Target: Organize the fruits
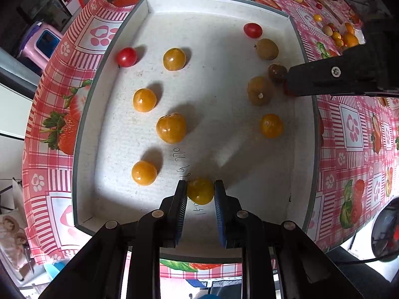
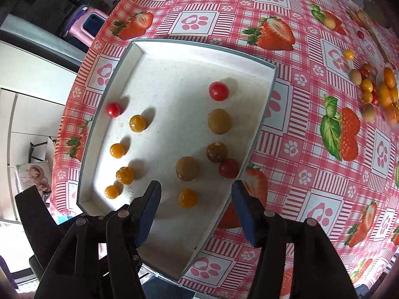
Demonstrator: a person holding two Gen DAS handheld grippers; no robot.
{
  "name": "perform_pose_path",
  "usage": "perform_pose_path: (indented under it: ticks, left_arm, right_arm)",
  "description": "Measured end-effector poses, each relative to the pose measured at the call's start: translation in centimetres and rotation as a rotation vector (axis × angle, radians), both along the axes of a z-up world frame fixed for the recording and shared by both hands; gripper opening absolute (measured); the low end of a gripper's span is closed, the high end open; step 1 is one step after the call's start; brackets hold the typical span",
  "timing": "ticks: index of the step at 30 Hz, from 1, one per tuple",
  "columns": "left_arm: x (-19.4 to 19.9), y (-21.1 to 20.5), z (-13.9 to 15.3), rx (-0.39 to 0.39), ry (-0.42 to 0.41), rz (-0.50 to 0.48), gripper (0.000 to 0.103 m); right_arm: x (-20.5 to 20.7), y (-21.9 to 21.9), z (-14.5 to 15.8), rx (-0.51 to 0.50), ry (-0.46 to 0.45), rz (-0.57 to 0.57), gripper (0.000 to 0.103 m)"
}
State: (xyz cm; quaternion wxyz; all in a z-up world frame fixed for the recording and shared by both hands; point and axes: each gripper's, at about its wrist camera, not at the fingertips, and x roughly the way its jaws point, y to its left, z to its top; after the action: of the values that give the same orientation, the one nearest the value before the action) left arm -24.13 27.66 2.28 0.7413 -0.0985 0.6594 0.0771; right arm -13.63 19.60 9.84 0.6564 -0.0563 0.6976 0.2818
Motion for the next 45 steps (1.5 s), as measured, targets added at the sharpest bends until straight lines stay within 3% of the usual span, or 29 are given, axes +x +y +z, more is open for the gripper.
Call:
perform_pose_path:
  ticks: [5,8,17,22,29,30,33,45]
  left_arm:
    - [0.2,0.1,0.1,-0.016,0.009,0.002,0.025]
    - [0.2,0.3,0.7,-0.031,-0.012,0.009,0.092]
    - [0.5,0.2,2.2,-0.015,-0.014,0.012,0.093]
    - [-0.2,1.3,3.4,0.022,-0.032,0.04,0.093]
    - [-0.2,2.5,4.3,0.024,-0.005,0.091,0.094]
    - [0.0,2.5,4.2,0.023,0.002,0.096,0.102]
    - [0.0,2.8,4.5,0.015,0.0,0.109,0.102]
    - [0.3,2.8,4.8,0.019,-0.004,0.108,0.102]
  right_arm:
    - [-0.1,-3.2,0.0,-0.019,0.011,-0.046,0.063]
    - [-0.4,-4.2,-0.3,-0.032,0.014,-0.06,0.063]
    - [-0.8,-5.5,-0.3,-0.061,0.012,-0.065,0.063]
    - [-1.1,-6.0,0.3,-0.075,-0.008,-0.051,0.08]
    - [-1.6,-6.0,0.8,-0.087,-0.02,-0.044,0.084]
    - [-1.6,-6.0,0.9,-0.088,-0.023,-0.04,0.085]
    - [-1.7,-5.9,1.1,-0.094,-0.035,-0.032,0.088]
    - [-1.7,-5.6,1.5,-0.131,-0.053,-0.013,0.089]
